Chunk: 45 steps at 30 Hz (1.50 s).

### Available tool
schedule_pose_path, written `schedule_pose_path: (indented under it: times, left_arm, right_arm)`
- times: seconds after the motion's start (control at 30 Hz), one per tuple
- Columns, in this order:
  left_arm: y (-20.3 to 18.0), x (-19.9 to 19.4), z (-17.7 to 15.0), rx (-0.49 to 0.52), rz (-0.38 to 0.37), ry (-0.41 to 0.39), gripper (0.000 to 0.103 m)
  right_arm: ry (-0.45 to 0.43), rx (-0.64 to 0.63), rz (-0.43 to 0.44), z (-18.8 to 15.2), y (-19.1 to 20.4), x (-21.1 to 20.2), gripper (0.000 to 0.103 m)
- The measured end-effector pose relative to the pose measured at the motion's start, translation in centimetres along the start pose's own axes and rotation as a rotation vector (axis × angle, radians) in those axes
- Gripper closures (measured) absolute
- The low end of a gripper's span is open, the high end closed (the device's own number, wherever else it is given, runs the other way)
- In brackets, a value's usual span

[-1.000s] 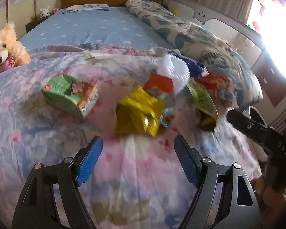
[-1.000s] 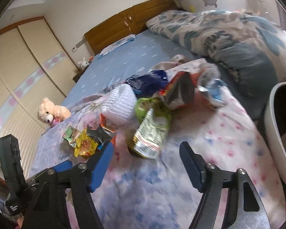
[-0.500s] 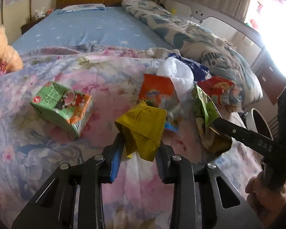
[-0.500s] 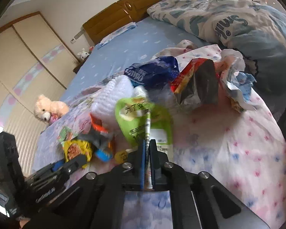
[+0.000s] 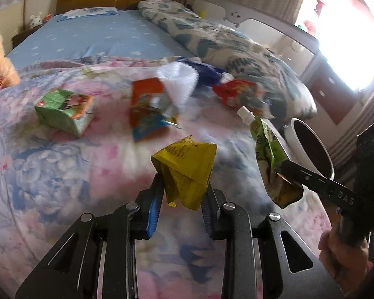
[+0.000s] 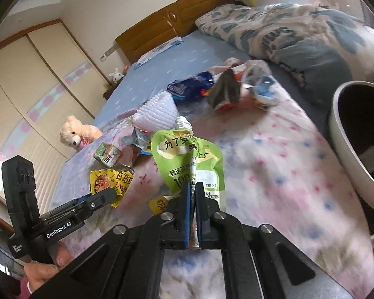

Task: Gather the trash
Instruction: 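Grasp the yellow snack wrapper with left tool while right tool grasps the green pouch, then carry the yellow wrapper and green pouch in both tools over the bin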

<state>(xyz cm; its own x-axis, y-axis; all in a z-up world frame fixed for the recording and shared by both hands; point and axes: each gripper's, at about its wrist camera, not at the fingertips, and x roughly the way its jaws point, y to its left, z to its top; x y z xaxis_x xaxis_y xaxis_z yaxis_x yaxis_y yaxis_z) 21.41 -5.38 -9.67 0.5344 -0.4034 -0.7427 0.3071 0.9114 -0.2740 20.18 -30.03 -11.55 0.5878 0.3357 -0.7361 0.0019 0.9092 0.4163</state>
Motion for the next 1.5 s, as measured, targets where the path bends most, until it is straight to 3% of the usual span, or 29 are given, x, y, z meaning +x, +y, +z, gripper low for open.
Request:
schedule_pose_path:
  times: [0.8, 1.5]
  left_arm:
    - [-11.8, 1.6, -0.8, 0.206, -0.134, 0.049, 0.076]
    - [-19.7, 4.0, 0.5, 0.336, -0.192, 0.071, 0.076]
  right_arm:
    - [-0.153, 0.145, -0.117, -2.3, -8.1, -9.5, 0.1]
    - [-0.238, 0.228, -0.19, -1.7, -13.4, -13.4, 0.1]
